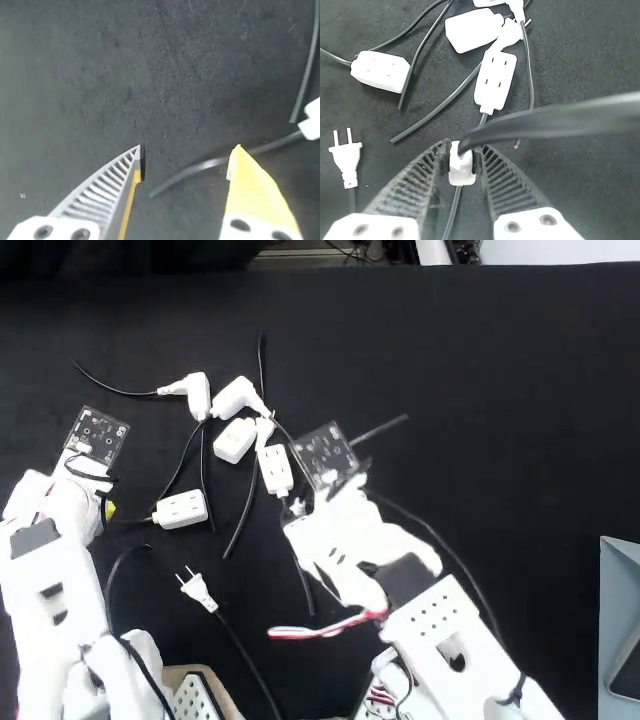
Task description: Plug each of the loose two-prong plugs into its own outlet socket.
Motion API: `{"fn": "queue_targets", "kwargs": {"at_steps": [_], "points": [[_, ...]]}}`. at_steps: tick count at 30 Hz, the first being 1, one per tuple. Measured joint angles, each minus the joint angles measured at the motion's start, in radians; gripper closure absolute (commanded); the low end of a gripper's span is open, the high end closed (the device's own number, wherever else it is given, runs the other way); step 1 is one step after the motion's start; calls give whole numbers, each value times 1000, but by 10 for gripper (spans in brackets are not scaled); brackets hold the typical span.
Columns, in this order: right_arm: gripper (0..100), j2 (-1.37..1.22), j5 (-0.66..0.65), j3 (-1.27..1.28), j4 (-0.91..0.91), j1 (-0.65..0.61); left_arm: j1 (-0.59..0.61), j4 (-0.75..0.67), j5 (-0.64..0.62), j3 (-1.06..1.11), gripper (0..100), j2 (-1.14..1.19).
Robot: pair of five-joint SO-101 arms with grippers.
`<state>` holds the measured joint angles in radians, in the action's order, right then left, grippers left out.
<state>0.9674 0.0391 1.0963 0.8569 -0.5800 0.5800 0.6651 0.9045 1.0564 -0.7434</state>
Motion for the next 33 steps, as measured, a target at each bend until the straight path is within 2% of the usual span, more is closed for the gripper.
{"fn": "queue_targets", "kwargs": {"at_steps": [4,7,12,16,20,26,33], "points": [[985,-175,17,-184,37,-18,-2,184,-104,-2,725,-189],[985,-327,64,-288,31,-81,3,258,-204,9,725,-310],[985,-531,118,-373,-77,-161,38,253,-282,107,726,-407],[986,-654,126,-417,-189,-178,75,204,-333,147,726,-413],[986,-767,157,-505,-226,-181,84,183,-374,149,726,-414],[986,-875,206,-562,-233,-181,84,97,-385,144,726,-318],[985,-815,206,-468,-233,-181,84,63,-385,-29,726,34]]}}
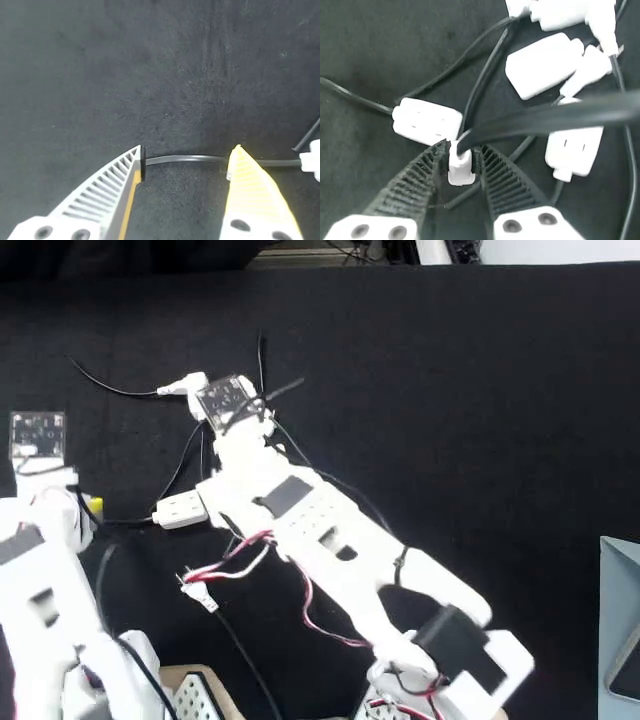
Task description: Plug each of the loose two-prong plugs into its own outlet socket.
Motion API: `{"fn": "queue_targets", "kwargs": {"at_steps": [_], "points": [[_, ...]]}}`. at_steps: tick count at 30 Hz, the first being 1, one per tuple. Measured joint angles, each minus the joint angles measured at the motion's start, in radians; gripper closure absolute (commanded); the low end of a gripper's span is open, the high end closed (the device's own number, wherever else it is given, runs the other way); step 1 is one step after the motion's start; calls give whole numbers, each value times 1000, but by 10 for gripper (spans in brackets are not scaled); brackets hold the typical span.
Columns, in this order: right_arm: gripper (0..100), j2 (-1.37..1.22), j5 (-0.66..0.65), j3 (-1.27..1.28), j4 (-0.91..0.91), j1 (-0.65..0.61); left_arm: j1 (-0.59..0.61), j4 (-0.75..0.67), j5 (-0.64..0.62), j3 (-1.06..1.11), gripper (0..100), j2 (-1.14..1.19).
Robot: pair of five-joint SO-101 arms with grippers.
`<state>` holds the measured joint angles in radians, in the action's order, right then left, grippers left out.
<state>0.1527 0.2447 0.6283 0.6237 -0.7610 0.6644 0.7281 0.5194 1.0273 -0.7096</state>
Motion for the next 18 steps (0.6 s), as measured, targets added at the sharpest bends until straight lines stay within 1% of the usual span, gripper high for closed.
{"fn": "queue_targets", "kwargs": {"at_steps": [5,9,14,18], "points": [[985,98,0,91,-3,0,0,-3,0,-160,726,284],[985,130,0,115,-3,0,0,-3,9,-275,726,466],[985,135,0,117,-3,0,0,-5,49,-364,726,646],[985,135,0,117,-3,0,0,-5,72,-393,726,726]]}}
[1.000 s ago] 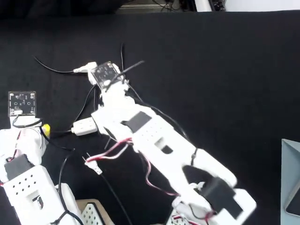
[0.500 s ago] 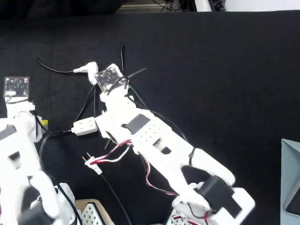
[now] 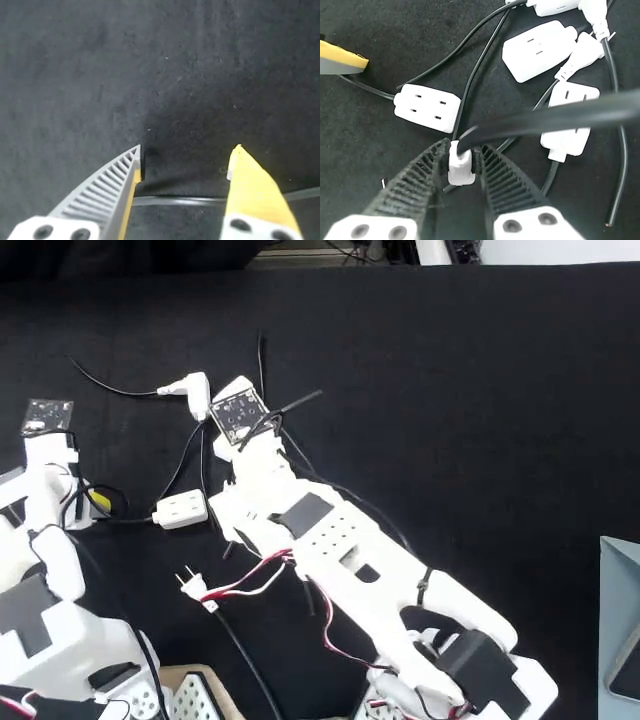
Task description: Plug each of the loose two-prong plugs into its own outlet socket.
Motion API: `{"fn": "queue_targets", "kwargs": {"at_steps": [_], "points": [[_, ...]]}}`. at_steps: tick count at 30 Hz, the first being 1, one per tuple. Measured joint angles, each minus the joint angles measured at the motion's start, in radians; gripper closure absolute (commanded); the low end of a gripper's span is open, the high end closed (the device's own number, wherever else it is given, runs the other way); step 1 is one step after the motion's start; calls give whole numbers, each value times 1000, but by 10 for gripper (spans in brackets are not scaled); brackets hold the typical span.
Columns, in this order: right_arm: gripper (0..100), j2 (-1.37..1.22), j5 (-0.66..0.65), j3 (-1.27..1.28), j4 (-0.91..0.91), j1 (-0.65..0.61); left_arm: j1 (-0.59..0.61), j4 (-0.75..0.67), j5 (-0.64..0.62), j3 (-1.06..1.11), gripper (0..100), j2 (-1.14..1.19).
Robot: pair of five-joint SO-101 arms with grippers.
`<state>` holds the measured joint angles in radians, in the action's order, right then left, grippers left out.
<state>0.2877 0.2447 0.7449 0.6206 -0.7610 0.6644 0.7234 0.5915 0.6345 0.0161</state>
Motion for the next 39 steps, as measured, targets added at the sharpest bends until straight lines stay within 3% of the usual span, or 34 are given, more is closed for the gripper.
{"fn": "queue_targets", "kwargs": {"at_steps": [6,13,22,27,35,39], "points": [[985,0,0,15,0,0,-2,43,97,-11,726,2],[985,2,-12,35,-44,0,3,192,106,41,726,-89],[985,2,-115,57,-176,0,3,203,104,72,726,-167],[985,-38,-189,43,-213,-31,3,203,18,72,726,-180],[986,-232,-196,-123,-213,-37,3,201,-176,91,726,-180],[986,-258,-196,-172,-215,-40,3,110,-226,158,726,-180]]}}
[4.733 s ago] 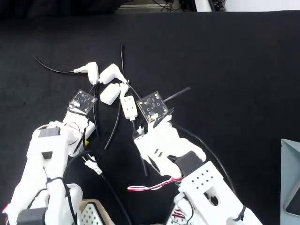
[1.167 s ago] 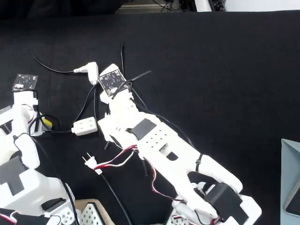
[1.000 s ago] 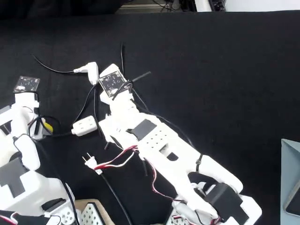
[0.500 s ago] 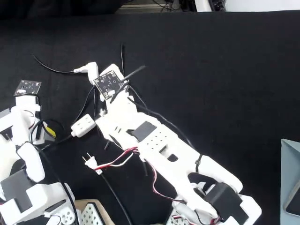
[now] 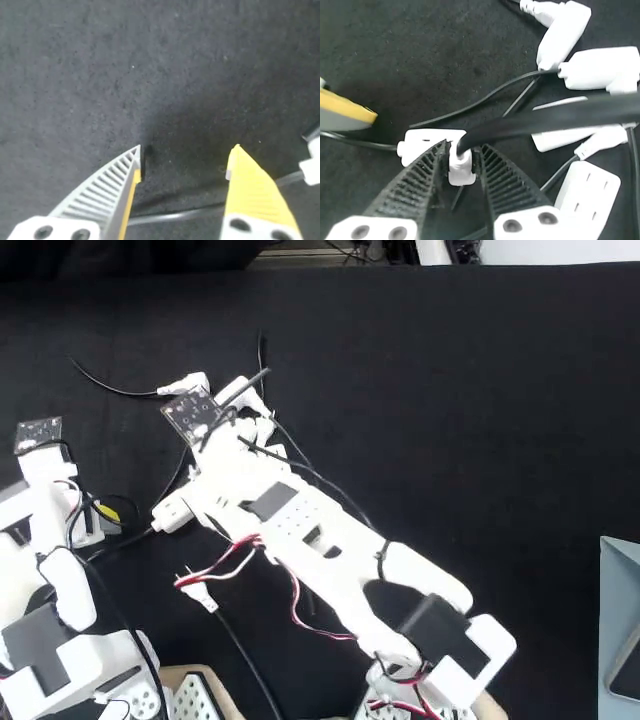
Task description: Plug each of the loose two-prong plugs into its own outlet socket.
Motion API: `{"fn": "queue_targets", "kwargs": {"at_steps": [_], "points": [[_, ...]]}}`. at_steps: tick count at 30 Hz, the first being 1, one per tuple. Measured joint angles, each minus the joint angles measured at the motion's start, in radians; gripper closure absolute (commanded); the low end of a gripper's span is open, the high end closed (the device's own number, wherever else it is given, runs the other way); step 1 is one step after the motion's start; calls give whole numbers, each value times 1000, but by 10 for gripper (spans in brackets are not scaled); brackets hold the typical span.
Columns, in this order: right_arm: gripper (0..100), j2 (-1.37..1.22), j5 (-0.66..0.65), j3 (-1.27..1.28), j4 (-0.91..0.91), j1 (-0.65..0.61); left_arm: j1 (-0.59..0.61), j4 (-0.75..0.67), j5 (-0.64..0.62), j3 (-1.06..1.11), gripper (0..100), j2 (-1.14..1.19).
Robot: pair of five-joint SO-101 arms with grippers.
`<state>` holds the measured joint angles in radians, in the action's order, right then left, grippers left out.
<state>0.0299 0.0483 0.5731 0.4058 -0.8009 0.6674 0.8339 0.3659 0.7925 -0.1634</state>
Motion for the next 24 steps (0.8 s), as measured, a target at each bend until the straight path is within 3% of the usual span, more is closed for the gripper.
{"fn": "queue_targets", "kwargs": {"at_steps": [7,24], "points": [[986,-91,0,-63,-5,-25,2,-121,-78,92,726,-8],[986,-158,0,-92,-5,-32,2,-123,-129,97,727,-15]]}}
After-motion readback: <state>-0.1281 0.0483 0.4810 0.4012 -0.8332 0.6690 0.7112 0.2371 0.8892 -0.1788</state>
